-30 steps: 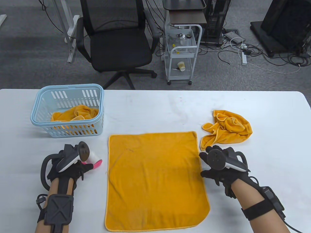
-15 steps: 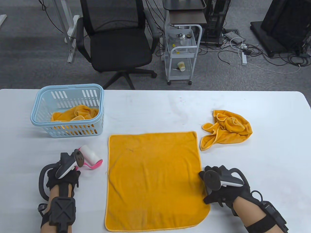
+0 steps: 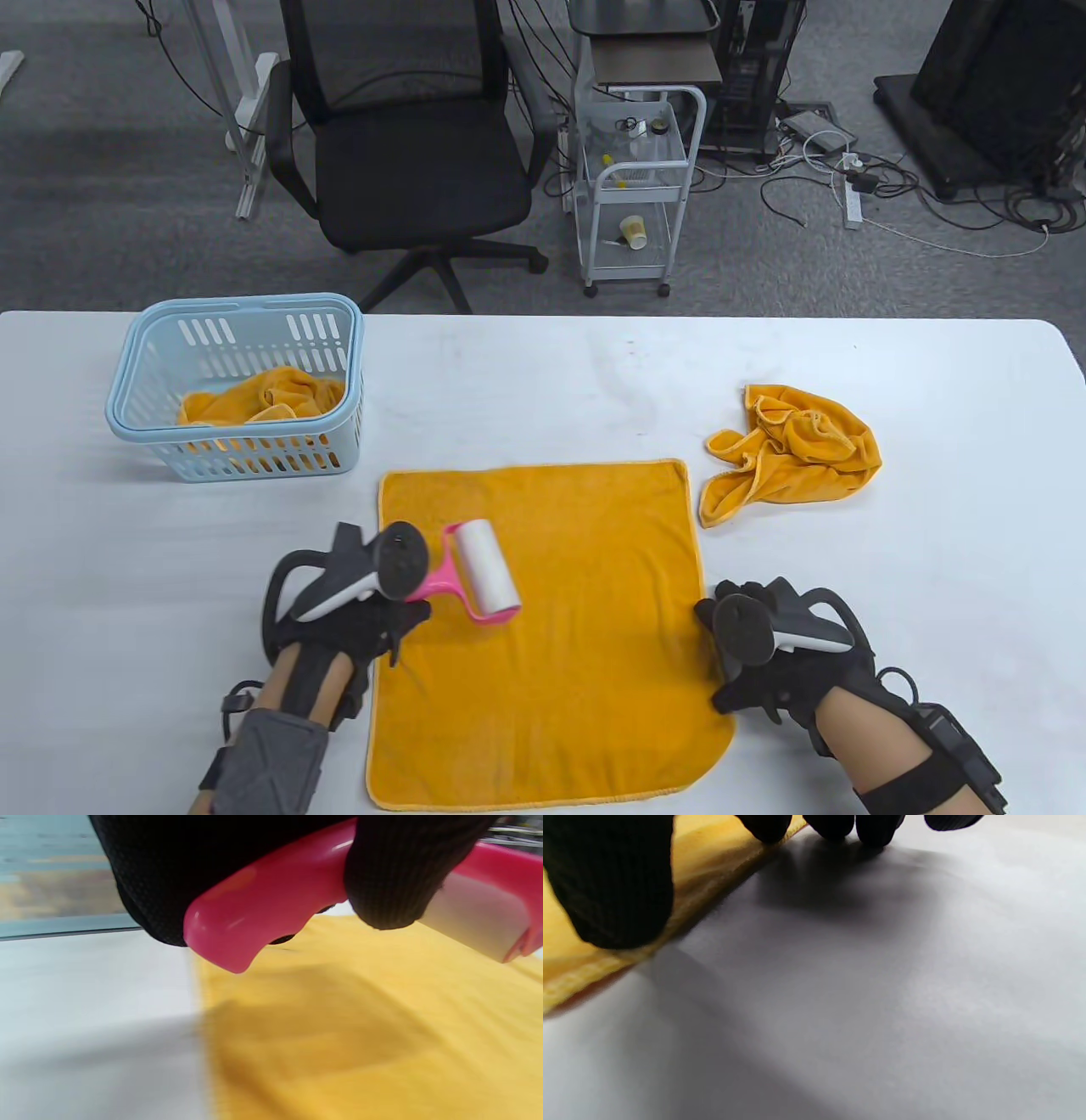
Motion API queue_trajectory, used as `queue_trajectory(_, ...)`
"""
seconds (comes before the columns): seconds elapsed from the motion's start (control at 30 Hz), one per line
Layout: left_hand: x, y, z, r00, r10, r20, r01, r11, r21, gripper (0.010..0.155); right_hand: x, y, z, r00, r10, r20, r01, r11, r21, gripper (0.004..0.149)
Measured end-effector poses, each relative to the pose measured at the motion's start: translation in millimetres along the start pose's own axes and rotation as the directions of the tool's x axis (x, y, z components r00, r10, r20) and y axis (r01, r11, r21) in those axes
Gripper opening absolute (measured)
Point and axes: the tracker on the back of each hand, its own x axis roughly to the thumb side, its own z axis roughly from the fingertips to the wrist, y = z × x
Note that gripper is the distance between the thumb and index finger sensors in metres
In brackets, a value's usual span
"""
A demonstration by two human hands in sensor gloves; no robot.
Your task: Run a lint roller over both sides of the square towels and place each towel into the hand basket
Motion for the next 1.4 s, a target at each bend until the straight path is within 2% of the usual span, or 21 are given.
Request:
queue_trajectory(0.17,81.9,-18.9,-28.2,0.978,-0.071,0.194,0.076,0.997,-0.018,0.052,-0.5,0.1,0.1,1.0,-0.003,-0.002,0.003,1.0,0.0,0.104)
queue_trajectory(0.33,116.6,-39.1,-41.4,0.953,-0.173,0.248,0.183,0.983,-0.019,0.054,-0.8,0.2,0.0,1.0,-0.006,0.0,0.006,1.0,0.001,0.104)
queue_trajectory(0.43,110.4,-42.4,-40.5,0.948,-0.238,0.212,0.247,0.969,-0.018,0.055,-1.0,0.3,0.0,1.0,-0.008,0.001,0.008,1.0,0.001,0.104)
queue_trajectory(0.53,91.9,-40.5,-33.9,0.935,-0.325,0.139,0.337,0.939,-0.071,0.054,-1.1,0.3,0.1,1.0,-0.009,0.001,0.009,1.0,0.001,0.104)
queue_trajectory(0.6,69.1,-40.2,-24.5,0.891,-0.45,0.057,0.454,0.885,-0.103,0.053,-1.1,0.3,0.2,1.0,-0.008,0.001,0.008,1.0,0.001,0.104)
queue_trajectory(0.67,43.2,-41.7,-15.3,0.864,-0.504,-0.021,0.494,0.854,-0.163,0.05,-1.1,0.2,0.1,1.0,-0.007,0.001,0.007,1.0,0.001,0.104)
queue_trajectory(0.87,-29.6,-47.3,9.7,0.806,-0.561,-0.187,0.5,0.815,-0.293,0.048,-1.1,0.1,-0.1,1.0,-0.005,0.003,0.005,1.0,0.003,0.104)
queue_trajectory(0.97,-45.6,-41.9,15.8,0.841,-0.505,-0.196,0.443,0.849,-0.287,0.049,-1.2,0.1,0.0,1.0,-0.003,0.005,0.003,1.0,0.003,0.104)
queue_trajectory(1.07,-39.0,-29.2,8.1,0.938,-0.31,-0.153,0.275,0.937,-0.216,0.052,-1.3,0.3,0.0,1.0,-0.006,0.006,0.006,1.0,0.003,0.104)
queue_trajectory(1.13,-22.2,-20.2,-3.3,0.973,-0.213,-0.092,0.198,0.969,-0.15,0.054,-1.2,0.4,-0.1,1.0,-0.008,0.006,0.008,1.0,0.003,0.104)
queue_trajectory(1.27,26.4,-10.1,-36.0,0.987,-0.156,0.025,0.157,0.987,-0.038,0.058,-1.4,0.9,0.1,1.0,-0.016,0.005,0.015,1.0,0.003,0.104)
queue_trajectory(1.4,59.5,-15.8,-64.4,0.977,-0.191,0.092,0.194,0.981,-0.019,0.06,-1.5,1.0,0.2,1.0,-0.021,0.006,0.021,1.0,0.003,0.104)
